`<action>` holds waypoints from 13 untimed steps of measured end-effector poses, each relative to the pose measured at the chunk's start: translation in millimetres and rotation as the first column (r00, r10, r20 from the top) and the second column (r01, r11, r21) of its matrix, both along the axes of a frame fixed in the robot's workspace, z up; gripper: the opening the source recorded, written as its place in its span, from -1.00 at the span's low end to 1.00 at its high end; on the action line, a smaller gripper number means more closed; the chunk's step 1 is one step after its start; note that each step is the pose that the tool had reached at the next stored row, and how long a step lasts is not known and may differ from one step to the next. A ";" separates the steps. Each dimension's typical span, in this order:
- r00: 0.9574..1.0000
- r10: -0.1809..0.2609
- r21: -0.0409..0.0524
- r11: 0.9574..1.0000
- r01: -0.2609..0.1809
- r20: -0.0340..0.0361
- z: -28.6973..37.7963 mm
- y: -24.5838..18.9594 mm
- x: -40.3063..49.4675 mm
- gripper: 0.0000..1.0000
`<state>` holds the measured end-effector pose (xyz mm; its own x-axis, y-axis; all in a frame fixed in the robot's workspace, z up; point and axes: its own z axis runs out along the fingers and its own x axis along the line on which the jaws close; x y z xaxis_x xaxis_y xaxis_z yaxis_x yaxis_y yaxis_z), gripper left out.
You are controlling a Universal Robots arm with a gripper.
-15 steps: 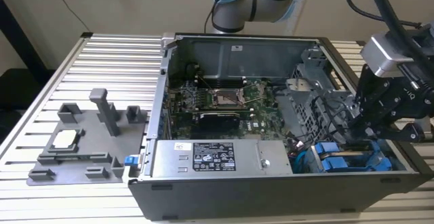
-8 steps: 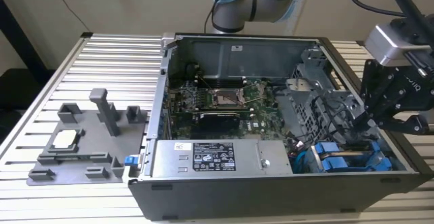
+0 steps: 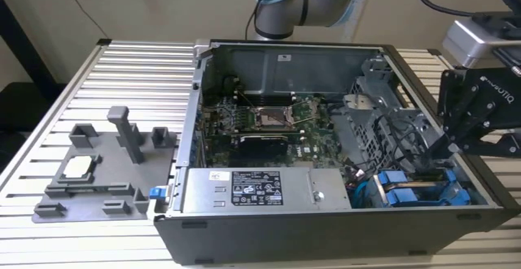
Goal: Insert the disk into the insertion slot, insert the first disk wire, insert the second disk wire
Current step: 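Insert the second disk wire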
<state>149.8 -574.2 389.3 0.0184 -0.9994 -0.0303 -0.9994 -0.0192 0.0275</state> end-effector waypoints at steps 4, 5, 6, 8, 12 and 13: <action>1.000 0.000 -0.001 1.000 0.000 0.000 8.2 0.3 0.0 -0.79; 1.000 0.000 -0.001 1.000 0.000 0.000 8.2 0.3 0.0 -0.79; 1.000 0.000 -0.002 1.000 0.000 0.000 8.3 0.3 0.0 -0.79; 1.000 0.000 -0.002 1.000 0.000 0.000 8.4 0.3 0.0 -0.79; 1.000 0.000 -0.003 1.000 0.000 0.000 8.4 0.3 0.0 -0.79; 1.000 0.000 -0.003 1.000 0.000 0.000 8.4 0.4 0.0 -0.79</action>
<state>149.8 -573.8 397.7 0.0182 -0.9995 -0.0276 -0.9994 -0.0190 0.0275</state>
